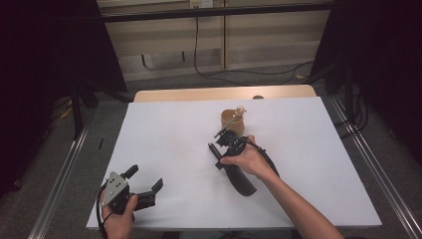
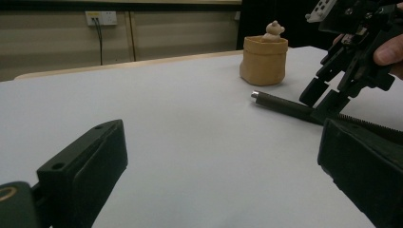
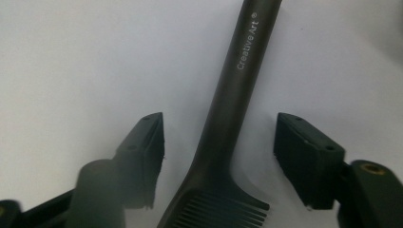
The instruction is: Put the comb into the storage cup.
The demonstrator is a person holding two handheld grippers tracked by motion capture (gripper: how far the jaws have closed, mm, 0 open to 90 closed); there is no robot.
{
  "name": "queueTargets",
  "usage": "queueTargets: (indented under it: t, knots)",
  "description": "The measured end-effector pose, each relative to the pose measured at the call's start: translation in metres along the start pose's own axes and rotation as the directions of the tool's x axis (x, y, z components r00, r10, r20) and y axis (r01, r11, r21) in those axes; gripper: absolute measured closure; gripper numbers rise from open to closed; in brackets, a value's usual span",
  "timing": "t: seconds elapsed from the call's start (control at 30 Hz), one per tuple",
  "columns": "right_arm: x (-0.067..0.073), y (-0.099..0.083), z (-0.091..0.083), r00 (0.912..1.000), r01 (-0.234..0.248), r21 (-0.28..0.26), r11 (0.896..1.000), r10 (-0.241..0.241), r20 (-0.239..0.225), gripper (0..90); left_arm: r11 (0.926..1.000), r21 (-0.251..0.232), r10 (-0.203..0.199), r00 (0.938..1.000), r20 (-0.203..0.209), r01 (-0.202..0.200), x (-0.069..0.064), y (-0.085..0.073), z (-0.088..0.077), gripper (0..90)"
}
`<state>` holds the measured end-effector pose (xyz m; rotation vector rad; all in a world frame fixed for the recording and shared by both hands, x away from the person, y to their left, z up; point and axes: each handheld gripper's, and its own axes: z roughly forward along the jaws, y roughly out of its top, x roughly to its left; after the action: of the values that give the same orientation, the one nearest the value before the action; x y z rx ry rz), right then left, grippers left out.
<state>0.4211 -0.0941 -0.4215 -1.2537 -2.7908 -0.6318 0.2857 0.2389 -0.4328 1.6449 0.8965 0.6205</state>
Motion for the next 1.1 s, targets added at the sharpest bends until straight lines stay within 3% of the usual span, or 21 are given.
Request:
queueTargets:
  t: [0.47, 1.1]
  knots:
    - [0.0037, 0.0036, 0.0034, 0.9999, -0.005, 0.054, 0.999, 0.004, 0.013, 57.9, 1.0000, 0.001, 0.002, 1.0000, 0.003, -0.002, 0.0002, 0.0001, 0.0002, 2.8]
    - [0.0009, 0.0053, 0.0058, 0.9991, -0.032, 0.081, 0.996, 0.030, 0.031, 68.3, 1.0000, 0.000, 0.002, 1.0000, 0.003, -0.002, -0.0005, 0.0003, 0.0016, 2.8]
